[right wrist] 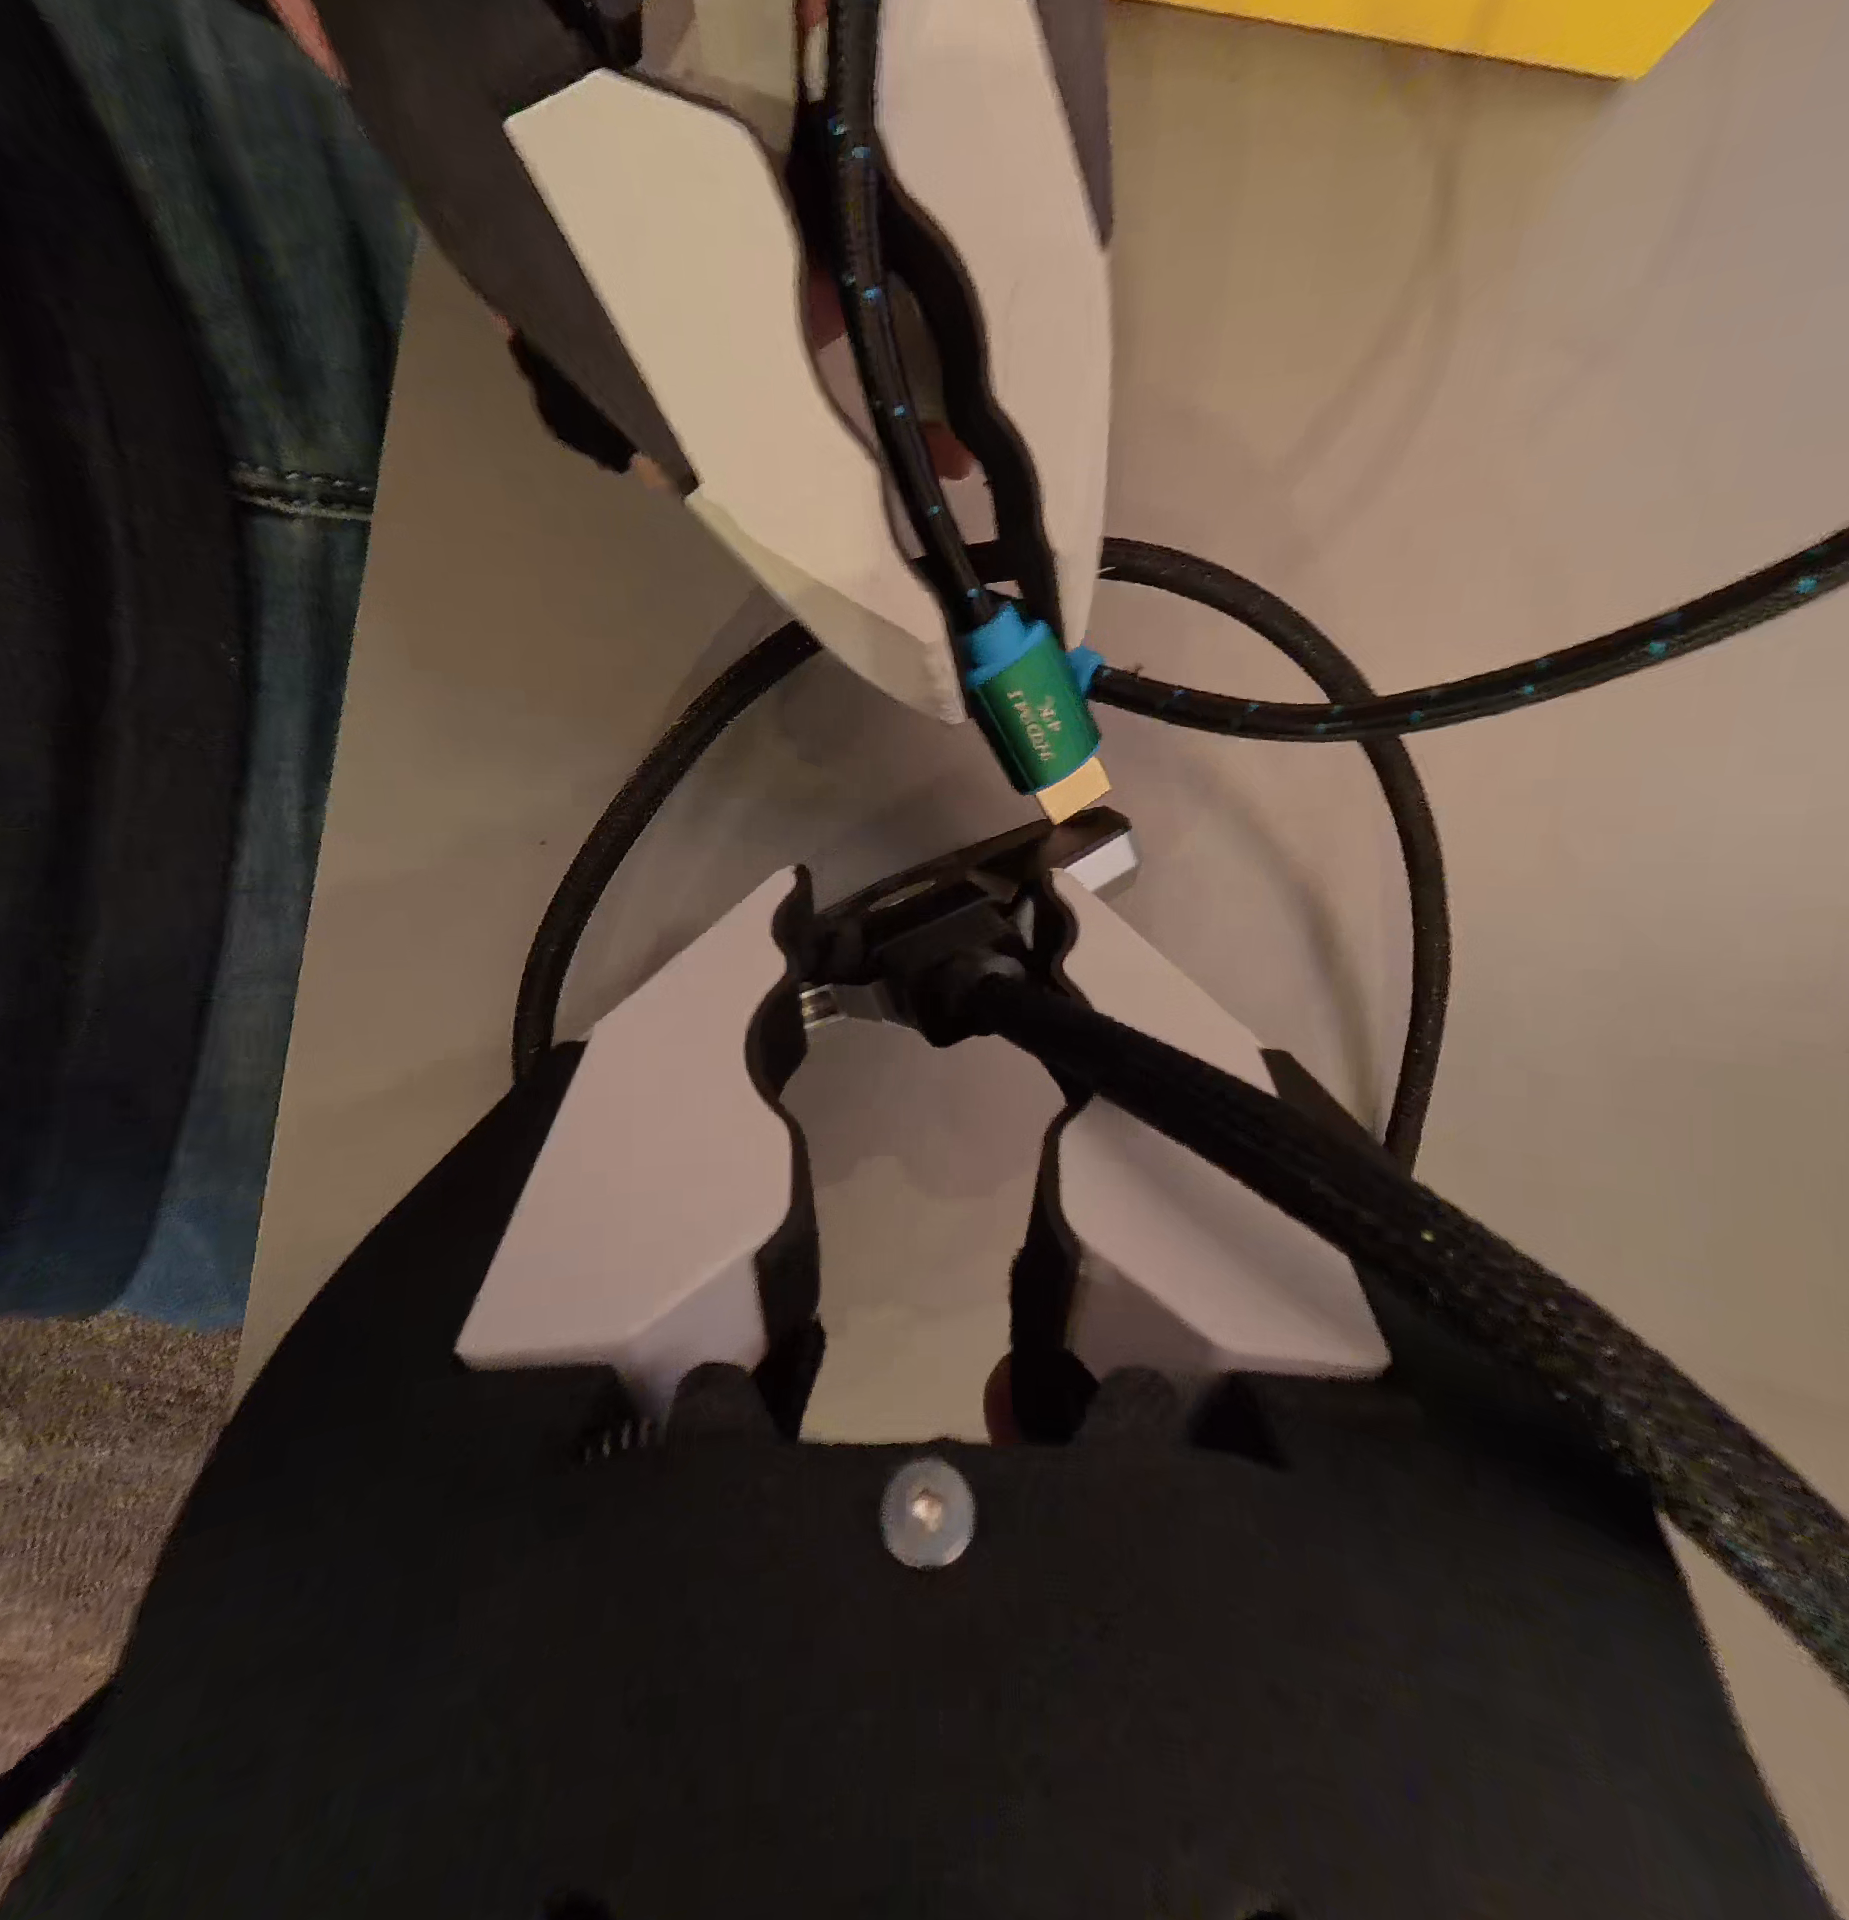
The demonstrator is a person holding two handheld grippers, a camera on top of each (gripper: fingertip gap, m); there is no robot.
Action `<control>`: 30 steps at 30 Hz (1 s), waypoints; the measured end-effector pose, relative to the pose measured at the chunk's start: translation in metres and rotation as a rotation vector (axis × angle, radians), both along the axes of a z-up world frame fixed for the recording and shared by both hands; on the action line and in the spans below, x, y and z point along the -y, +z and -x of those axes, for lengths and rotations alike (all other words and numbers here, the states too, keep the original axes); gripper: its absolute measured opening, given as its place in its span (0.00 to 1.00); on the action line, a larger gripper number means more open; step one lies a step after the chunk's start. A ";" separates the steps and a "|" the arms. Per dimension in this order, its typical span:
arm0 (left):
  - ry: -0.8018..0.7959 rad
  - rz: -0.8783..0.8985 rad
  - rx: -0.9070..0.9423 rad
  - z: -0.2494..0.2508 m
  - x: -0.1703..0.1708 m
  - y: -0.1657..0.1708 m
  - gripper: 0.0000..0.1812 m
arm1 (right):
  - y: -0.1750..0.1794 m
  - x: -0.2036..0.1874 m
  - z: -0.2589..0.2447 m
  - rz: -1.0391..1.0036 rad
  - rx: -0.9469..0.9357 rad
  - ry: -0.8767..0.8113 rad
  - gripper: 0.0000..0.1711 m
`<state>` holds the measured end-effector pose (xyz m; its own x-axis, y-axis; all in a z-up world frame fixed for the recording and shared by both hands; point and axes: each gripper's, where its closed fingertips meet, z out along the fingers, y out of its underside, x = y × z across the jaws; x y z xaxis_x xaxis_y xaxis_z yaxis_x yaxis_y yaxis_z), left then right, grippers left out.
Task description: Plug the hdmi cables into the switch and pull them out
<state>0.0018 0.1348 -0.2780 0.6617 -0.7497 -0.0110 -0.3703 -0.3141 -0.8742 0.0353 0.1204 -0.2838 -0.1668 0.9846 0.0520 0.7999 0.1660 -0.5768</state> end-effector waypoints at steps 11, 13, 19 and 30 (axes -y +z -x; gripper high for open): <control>-0.019 0.018 0.015 -0.009 -0.007 0.000 0.11 | 0.000 0.009 -0.012 -0.050 0.136 0.245 0.24; -0.023 0.017 0.013 -0.011 -0.008 0.000 0.11 | 0.000 0.013 -0.014 -0.015 0.145 0.258 0.29; -0.030 0.031 0.015 -0.011 -0.010 -0.003 0.11 | 0.000 0.009 -0.016 -0.037 0.168 0.277 0.24; -0.035 0.022 0.018 -0.013 -0.011 -0.001 0.11 | 0.003 0.008 -0.018 -0.042 0.156 0.280 0.20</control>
<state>0.0151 0.1454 -0.2792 0.6349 -0.7724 0.0176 -0.3659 -0.3207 -0.8736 0.0536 0.1126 -0.2811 -0.4398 0.8970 0.0439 0.7982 0.4128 -0.4387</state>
